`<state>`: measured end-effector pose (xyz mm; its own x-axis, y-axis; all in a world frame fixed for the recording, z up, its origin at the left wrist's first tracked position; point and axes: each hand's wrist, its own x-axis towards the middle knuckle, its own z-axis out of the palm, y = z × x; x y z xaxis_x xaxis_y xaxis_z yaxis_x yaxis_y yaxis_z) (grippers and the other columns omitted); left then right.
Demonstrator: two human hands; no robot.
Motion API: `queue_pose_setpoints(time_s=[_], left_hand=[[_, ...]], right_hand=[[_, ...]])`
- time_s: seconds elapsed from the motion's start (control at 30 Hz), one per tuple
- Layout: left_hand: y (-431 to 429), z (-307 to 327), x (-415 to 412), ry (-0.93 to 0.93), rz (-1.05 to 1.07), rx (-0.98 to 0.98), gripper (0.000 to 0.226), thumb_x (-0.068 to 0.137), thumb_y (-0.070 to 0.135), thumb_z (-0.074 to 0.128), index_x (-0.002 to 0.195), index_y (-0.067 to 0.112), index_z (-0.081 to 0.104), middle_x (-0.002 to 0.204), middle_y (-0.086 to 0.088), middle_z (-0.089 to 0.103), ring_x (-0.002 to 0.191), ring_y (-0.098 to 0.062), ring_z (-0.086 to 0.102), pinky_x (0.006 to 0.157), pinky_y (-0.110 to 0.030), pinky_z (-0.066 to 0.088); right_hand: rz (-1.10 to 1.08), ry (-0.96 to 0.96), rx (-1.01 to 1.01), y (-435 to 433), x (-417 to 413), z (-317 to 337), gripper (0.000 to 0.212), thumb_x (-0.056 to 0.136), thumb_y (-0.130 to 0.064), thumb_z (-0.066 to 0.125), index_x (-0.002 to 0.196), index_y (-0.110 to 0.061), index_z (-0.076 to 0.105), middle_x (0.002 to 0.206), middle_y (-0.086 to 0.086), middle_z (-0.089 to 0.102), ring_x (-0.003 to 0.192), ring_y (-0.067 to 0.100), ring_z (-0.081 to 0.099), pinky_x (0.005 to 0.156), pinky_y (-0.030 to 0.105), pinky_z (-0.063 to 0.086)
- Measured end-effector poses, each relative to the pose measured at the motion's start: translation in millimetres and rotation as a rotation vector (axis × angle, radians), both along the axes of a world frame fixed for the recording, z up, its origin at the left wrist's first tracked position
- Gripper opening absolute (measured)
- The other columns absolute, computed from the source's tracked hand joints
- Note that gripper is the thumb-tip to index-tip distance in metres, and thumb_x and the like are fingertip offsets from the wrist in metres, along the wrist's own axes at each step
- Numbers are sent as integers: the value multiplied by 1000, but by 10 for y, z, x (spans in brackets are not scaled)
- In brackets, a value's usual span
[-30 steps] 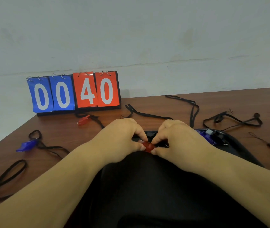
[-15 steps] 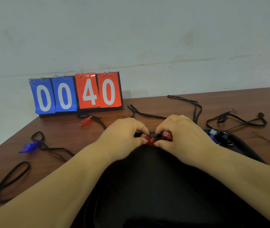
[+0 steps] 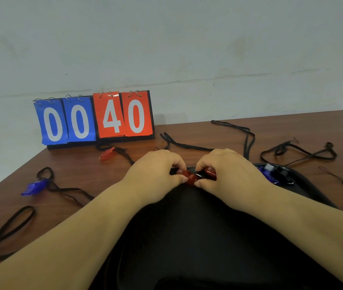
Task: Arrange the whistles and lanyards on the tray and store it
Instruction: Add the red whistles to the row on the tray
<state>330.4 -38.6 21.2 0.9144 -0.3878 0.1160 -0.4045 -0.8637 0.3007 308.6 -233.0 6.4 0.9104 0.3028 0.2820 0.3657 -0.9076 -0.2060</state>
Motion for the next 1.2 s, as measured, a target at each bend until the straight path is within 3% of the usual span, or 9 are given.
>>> queue_pose_setpoints(time_s=[0.53, 0.83, 1.03, 1.2], left_hand=[[54, -20, -11, -16, 11, -65, 22, 91, 43, 72, 112, 37, 69, 118, 15, 62, 109, -9, 58, 97, -33, 51], [287, 311, -162, -43, 45, -53, 40, 90, 42, 73, 127, 30, 65, 130, 10, 62, 118, -11, 59, 101, -32, 50], [881, 447, -373, -42, 195, -68, 39, 88, 48, 74, 124, 37, 63, 127, 15, 64, 110, -4, 58, 96, -28, 50], [1471, 352, -591, -67, 392, -105, 50, 88, 48, 75, 133, 34, 59, 137, 10, 60, 123, -11, 57, 101, -32, 50]], right_hand=[[-16, 14, 18, -26, -87, 63, 35, 84, -54, 72, 115, -40, 67, 115, -21, 59, 109, 6, 51, 97, 33, 50], [-42, 156, -74, 58, -219, 431, 49, 85, -48, 75, 129, -34, 60, 128, -12, 57, 117, 12, 54, 103, 35, 49], [18, 182, -48, 458, -263, 561, 53, 87, -48, 73, 135, -33, 57, 140, -8, 54, 121, 14, 55, 105, 34, 47], [127, 155, -23, 1033, -160, 557, 56, 88, -51, 71, 138, -33, 55, 145, -8, 54, 129, 16, 54, 107, 33, 45]])
